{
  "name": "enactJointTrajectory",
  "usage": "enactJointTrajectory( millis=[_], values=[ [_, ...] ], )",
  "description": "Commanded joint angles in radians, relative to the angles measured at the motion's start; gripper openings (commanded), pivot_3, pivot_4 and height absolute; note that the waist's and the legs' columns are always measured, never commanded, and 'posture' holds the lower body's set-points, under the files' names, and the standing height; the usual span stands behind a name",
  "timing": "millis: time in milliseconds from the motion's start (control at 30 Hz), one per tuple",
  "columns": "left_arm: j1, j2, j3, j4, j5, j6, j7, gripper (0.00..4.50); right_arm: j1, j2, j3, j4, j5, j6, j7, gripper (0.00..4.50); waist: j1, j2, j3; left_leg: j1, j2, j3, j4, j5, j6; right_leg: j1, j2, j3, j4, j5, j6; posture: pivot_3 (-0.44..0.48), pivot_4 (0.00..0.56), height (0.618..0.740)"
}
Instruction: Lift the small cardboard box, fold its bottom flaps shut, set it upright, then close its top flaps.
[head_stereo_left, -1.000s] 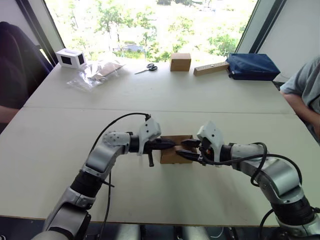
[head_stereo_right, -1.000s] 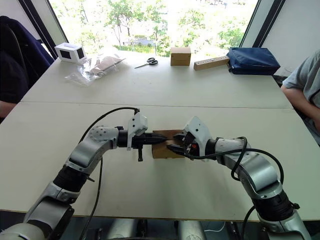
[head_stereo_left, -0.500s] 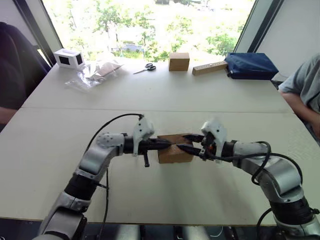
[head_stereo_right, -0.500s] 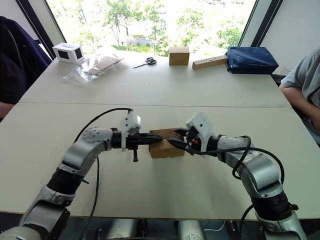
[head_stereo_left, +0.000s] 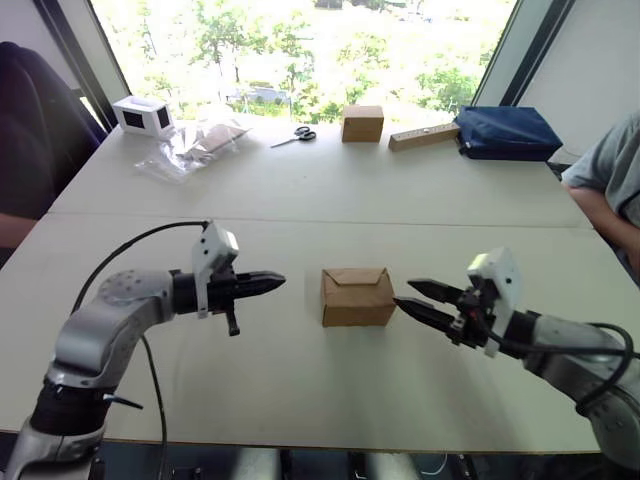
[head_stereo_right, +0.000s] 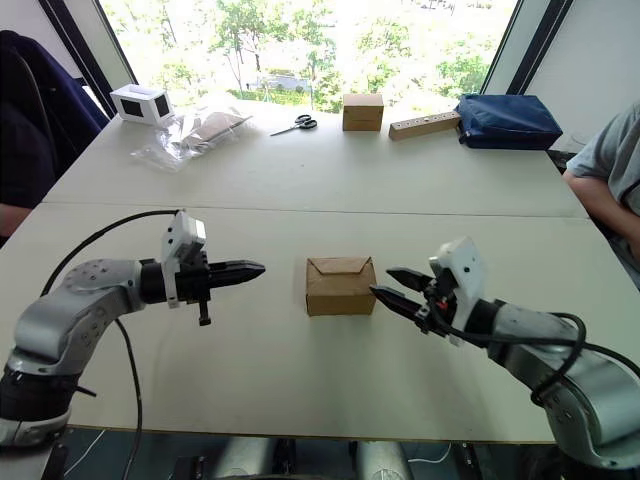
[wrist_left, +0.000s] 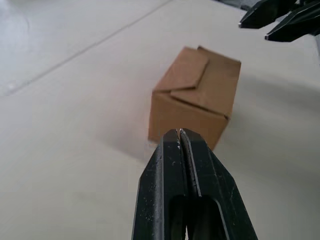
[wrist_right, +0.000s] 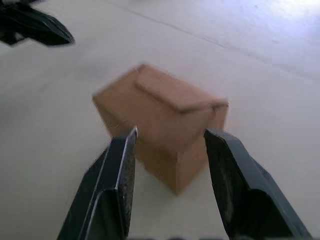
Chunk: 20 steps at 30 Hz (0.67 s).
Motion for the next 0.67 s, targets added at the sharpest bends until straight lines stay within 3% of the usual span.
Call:
enactJointTrajectory(
  millis=[33,200,300,667],
  values=[
    [0.125,0.035,0.047,-0.093,-0.023,0.001,0.002,0.00,0.118,-0.052,-0.082,-0.083,0.079,0.027,0.040,2.15,0.000,0.000,0.000,0.000,0.000,0.000,0.000,0.000,0.000,0.000,0.000,0.000,0.000,0.000,0.000,0.000,0.150,0.740],
    [0.251,0.042,0.067,-0.156,-0.079,0.025,0.007,0.00,0.239,-0.095,-0.082,-0.074,0.036,-0.015,0.061,2.15,0.006,0.000,0.000,0.000,0.000,0.000,-0.001,0.000,0.000,0.000,-0.003,0.000,-0.002,-0.001,0.000,0.000,0.150,0.740],
    [0.327,0.064,0.062,-0.165,-0.049,-0.019,-0.006,0.00,0.279,-0.094,-0.073,-0.053,0.013,-0.044,0.062,2.15,0.005,0.000,0.000,0.000,0.000,0.001,-0.001,0.000,0.000,0.000,-0.004,0.000,-0.004,-0.001,0.000,0.000,0.150,0.740],
    [0.323,0.065,0.084,-0.158,-0.106,-0.002,0.015,0.00,0.300,-0.082,-0.026,0.004,-0.053,-0.141,0.068,2.15,0.005,0.000,0.000,-0.001,0.000,0.001,-0.003,0.000,0.000,0.000,-0.004,-0.001,-0.008,-0.001,0.000,0.000,0.150,0.740]
  ],
)
